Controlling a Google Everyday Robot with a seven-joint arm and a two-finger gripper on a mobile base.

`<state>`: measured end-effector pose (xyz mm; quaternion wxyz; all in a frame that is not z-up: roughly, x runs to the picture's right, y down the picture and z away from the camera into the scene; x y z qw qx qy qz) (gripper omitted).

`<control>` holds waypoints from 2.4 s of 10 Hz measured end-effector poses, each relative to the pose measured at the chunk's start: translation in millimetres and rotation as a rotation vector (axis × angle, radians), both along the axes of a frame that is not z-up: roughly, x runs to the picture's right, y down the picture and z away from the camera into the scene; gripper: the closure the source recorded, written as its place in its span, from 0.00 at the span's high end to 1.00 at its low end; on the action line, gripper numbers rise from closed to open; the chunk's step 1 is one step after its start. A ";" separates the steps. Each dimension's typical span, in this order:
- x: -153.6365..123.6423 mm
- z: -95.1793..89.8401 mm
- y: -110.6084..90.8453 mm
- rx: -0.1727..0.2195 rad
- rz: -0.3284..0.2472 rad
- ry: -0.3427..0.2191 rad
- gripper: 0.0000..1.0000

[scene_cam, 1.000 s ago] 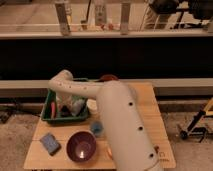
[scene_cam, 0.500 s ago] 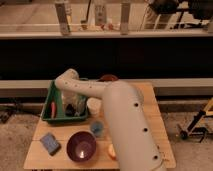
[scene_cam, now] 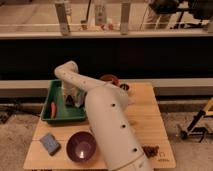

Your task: Wipe tray with eraser

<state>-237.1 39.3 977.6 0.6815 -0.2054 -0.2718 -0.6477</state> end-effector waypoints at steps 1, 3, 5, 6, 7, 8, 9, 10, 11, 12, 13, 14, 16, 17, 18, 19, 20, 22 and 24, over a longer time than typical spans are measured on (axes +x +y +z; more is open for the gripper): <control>-5.8 3.3 -4.5 -0.002 -0.003 -0.004 0.00; -14.9 8.1 -8.4 -0.006 -0.005 -0.012 0.00; -29.4 5.4 -5.7 -0.004 -0.013 -0.035 0.00; -36.1 3.0 -4.1 0.000 -0.022 -0.049 0.00; -46.5 -1.3 1.4 -0.001 -0.035 -0.067 0.00; -52.8 -5.1 5.5 0.000 -0.044 -0.079 0.00; -51.5 -11.2 12.3 0.003 -0.050 -0.081 0.00; -48.6 -17.5 19.5 0.005 -0.053 -0.079 0.00; -42.6 -25.6 27.6 0.009 -0.055 -0.073 0.00; -39.4 -32.3 34.3 0.008 -0.055 -0.071 0.00; -35.0 -38.4 40.2 0.009 -0.053 -0.069 0.00; -32.5 -43.0 45.9 0.007 -0.055 -0.065 0.00; -27.3 -52.0 58.2 0.002 -0.050 -0.058 0.00; -21.6 -54.1 60.9 0.002 -0.045 -0.051 0.00; -14.5 -55.9 62.6 0.001 -0.036 -0.042 0.00; -4.2 -59.0 64.3 0.000 -0.015 -0.028 0.00; 2.6 -60.6 64.9 0.000 0.001 -0.019 0.00; 11.5 -60.9 64.2 0.000 0.041 0.018 0.00; 12.4 -52.6 58.5 -0.005 0.050 0.035 0.00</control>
